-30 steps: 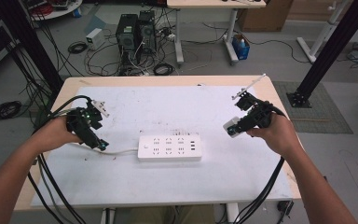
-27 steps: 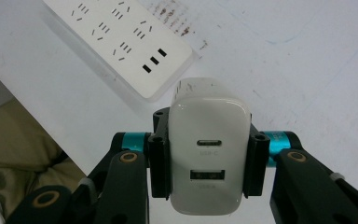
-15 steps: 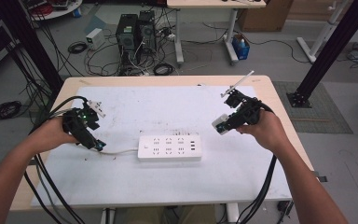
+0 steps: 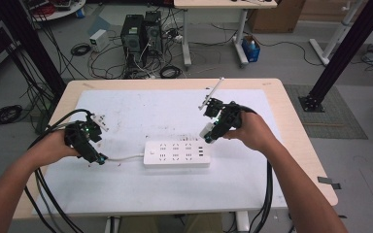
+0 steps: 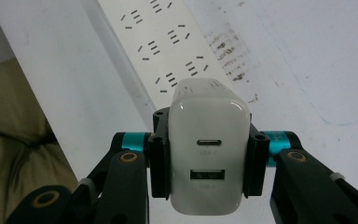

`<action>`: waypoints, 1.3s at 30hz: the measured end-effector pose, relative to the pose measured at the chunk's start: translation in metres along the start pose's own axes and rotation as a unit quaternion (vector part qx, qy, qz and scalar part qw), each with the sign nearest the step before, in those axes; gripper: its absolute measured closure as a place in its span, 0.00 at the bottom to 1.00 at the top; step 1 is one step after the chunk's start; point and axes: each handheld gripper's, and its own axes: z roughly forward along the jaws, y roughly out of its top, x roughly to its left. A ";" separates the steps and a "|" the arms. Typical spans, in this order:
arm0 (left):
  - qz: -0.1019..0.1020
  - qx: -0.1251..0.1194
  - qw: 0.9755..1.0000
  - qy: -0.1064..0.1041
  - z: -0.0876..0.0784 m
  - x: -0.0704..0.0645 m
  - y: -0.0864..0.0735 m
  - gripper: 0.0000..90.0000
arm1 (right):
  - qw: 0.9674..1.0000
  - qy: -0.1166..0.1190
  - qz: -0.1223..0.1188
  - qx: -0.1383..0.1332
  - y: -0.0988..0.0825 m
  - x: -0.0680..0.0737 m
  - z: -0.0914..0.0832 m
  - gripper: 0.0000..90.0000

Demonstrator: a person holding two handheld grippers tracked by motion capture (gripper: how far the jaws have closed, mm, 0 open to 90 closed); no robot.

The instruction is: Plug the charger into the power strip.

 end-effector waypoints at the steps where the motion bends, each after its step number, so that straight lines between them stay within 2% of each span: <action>1: -0.004 -0.005 1.000 -0.001 0.002 0.000 -0.001 0.24 | 1.000 -0.002 -0.005 0.007 0.003 0.002 0.003 0.69; 8: 0.002 -0.006 1.000 -0.003 0.011 0.004 -0.004 0.24 | 0.997 -0.004 -0.057 0.053 0.026 0.012 0.033 0.69; 13: 0.018 -0.006 1.000 -0.005 0.013 0.002 -0.002 0.24 | 0.991 -0.013 -0.101 0.088 0.036 0.017 0.062 0.69; 15: 0.022 -0.006 1.000 -0.006 0.015 0.002 -0.001 0.24 | 0.989 -0.014 -0.107 0.098 0.038 0.017 0.070 0.69; 18: 0.033 -0.003 0.999 -0.007 0.015 0.003 0.000 0.24 | 0.988 -0.016 -0.119 0.098 0.041 0.013 0.078 0.69; 23: 0.045 0.000 0.999 0.001 0.016 0.003 0.001 0.24 | 0.983 -0.011 -0.152 0.103 0.047 0.011 0.089 0.69; 25: 0.044 -0.006 0.999 0.005 0.015 0.003 0.001 0.24 | 0.980 -0.012 -0.166 0.107 0.050 0.010 0.093 0.69; 26: 0.042 -0.011 0.999 0.007 0.014 0.004 0.000 0.24 | 0.981 -0.012 -0.164 0.107 0.051 0.010 0.094 0.69; 28: 0.043 -0.012 0.999 0.010 0.013 0.005 -0.001 0.24 | 0.979 -0.011 -0.172 0.107 0.054 0.010 0.096 0.69; 30: 0.040 -0.014 0.999 0.010 0.012 0.005 -0.002 0.24 | 0.977 -0.016 -0.183 0.111 0.057 0.011 0.098 0.69; 32: 0.042 -0.010 0.999 0.010 0.012 0.006 -0.003 0.24 | 0.975 -0.008 -0.192 0.114 0.058 0.010 0.100 0.69; 35: 0.038 -0.015 0.999 0.009 0.012 0.005 -0.003 0.24 | 0.971 -0.010 -0.203 0.129 0.059 0.009 0.104 0.69; 37: 0.036 -0.016 0.999 0.009 0.012 0.004 -0.004 0.24 | 0.969 -0.010 -0.203 0.138 0.058 0.009 0.105 0.69; 38: 0.040 -0.011 0.999 0.010 0.011 0.005 -0.004 0.24 | 0.970 -0.008 -0.204 0.134 0.058 0.008 0.105 0.69; 39: 0.033 -0.017 0.999 0.008 0.013 0.004 -0.004 0.24 | 0.970 -0.007 -0.204 0.134 0.058 0.008 0.105 0.69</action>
